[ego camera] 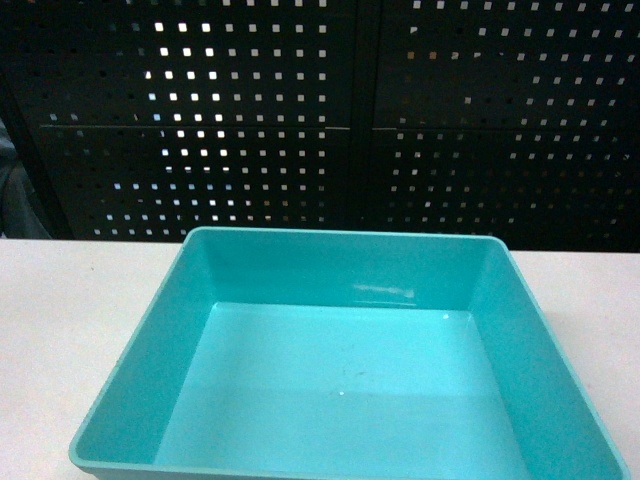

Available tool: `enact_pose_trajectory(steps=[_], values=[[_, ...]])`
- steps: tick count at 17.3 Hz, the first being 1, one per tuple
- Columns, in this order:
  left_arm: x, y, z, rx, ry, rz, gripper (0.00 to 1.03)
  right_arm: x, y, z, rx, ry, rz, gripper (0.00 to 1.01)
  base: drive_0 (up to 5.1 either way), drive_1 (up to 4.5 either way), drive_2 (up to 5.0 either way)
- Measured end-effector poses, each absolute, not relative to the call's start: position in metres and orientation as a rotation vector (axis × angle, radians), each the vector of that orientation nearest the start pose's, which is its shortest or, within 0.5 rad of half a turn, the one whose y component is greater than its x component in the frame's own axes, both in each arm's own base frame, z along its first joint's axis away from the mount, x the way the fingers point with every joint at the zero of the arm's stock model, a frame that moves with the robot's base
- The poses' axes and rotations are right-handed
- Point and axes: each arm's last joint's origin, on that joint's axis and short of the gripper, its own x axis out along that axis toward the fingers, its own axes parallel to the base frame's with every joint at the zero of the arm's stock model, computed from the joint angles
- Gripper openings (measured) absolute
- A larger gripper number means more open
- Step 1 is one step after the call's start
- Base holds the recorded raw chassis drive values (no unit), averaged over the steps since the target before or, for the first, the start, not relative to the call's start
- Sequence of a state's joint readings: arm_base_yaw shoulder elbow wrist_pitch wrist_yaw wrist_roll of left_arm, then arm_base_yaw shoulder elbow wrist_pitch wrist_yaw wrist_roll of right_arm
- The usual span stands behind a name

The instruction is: Stack blue boxes stably on right

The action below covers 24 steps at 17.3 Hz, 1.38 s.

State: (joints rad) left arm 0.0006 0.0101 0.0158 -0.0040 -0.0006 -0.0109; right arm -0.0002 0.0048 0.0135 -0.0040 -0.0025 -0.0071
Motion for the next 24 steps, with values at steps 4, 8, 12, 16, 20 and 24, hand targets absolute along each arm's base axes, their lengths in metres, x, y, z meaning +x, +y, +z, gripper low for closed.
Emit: enact_pose_trajectory(steps=[4, 8, 12, 16, 20, 24], values=[[0.097, 0.000, 0.168, -0.010, -0.002, 0.002, 0.98, 0.097, 0.000, 0.167, -0.007, -0.005, 0.002, 0.98, 0.0, 0.00, 0.0], [0.097, 0.000, 0.168, -0.011, -0.002, 0.001, 0.98, 0.097, 0.000, 0.167, -0.007, -0.005, 0.002, 0.98, 0.0, 0.00, 0.0], [0.097, 0.000, 0.168, -0.011, -0.002, 0.002, 0.98, 0.097, 0.000, 0.167, -0.007, -0.005, 0.003, 0.98, 0.0, 0.00, 0.0], [0.097, 0.000, 0.168, -0.011, -0.002, 0.001, 0.98, 0.097, 0.000, 0.167, -0.007, -0.005, 0.002, 0.98, 0.0, 0.00, 0.0], [0.101, -0.004, 0.174, 0.005, -0.058, -0.017, 0.98, 0.106, -0.008, 0.173, -0.002, -0.044, -0.015, 0.98, 0.0, 0.00, 0.0], [0.109, -0.008, 0.174, 0.015, -0.038, -0.050, 0.98, 0.115, -0.011, 0.172, 0.002, -0.022, -0.029, 0.98, 0.0, 0.00, 0.0]])
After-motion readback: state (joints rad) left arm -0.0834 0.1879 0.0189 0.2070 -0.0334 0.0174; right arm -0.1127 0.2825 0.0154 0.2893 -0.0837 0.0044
